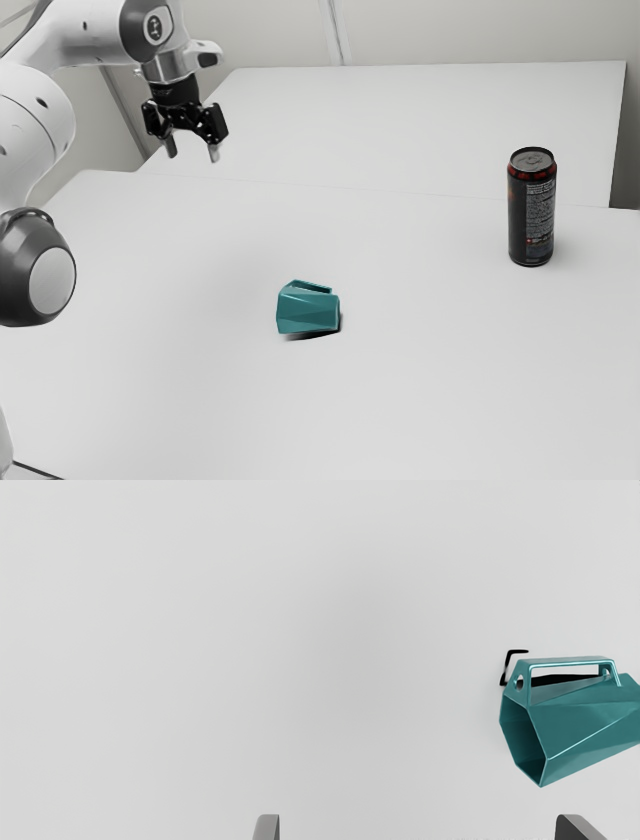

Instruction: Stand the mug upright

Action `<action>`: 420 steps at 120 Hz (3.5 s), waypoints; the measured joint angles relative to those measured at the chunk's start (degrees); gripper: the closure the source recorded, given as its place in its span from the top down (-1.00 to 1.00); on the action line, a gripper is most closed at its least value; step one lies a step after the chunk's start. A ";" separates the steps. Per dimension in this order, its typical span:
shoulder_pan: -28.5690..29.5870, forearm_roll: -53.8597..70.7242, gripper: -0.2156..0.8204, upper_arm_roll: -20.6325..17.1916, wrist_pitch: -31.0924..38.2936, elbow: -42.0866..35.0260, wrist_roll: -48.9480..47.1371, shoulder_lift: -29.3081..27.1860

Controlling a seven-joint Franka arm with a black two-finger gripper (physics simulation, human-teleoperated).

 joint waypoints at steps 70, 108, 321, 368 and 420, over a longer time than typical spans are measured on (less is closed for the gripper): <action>0.68 -2.52 0.58 -2.40 4.92 -38.52 1.78 -25.22; 0.77 -16.94 0.58 2.42 16.51 -58.94 5.58 -32.33; -5.20 -74.64 0.58 1.99 34.32 -62.78 45.99 -10.62; -5.20 -78.12 0.48 1.65 32.09 -63.15 49.55 -10.55; -5.11 -78.41 -0.14 1.64 31.69 -63.57 52.14 -10.29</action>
